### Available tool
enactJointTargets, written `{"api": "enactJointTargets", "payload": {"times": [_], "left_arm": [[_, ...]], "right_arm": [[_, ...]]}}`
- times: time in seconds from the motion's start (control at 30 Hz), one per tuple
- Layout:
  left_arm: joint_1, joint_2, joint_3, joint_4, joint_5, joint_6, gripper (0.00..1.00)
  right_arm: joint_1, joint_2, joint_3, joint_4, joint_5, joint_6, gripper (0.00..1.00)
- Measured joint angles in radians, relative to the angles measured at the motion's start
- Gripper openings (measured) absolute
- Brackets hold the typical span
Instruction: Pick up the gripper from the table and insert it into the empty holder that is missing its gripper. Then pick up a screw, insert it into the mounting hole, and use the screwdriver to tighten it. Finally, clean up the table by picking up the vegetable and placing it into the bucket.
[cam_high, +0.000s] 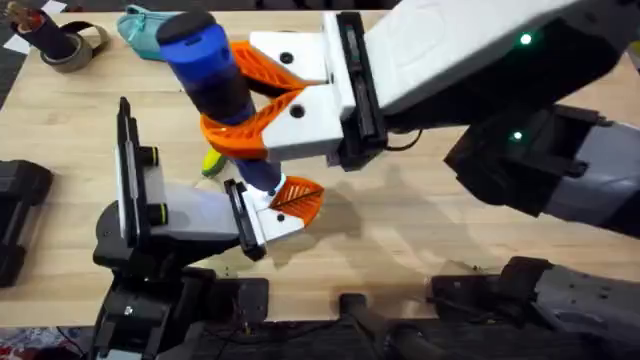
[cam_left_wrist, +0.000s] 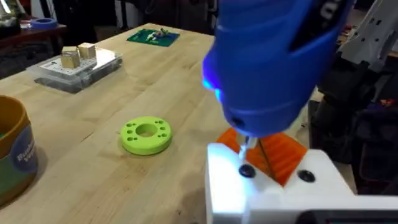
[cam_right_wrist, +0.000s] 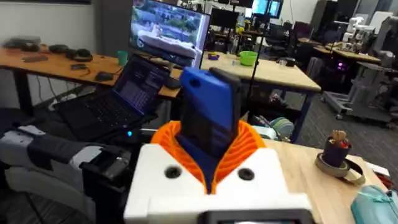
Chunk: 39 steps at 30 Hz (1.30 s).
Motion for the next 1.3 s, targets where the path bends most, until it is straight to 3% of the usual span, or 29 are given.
{"api": "enactJointTargets", "payload": {"times": [1.3], "left_arm": [[0.000,0.000,0.000,0.000,0.000,0.000,0.007]], "right_arm": [[0.011,0.000,-0.007,-0.009,0.033,0.033,0.025]]}}
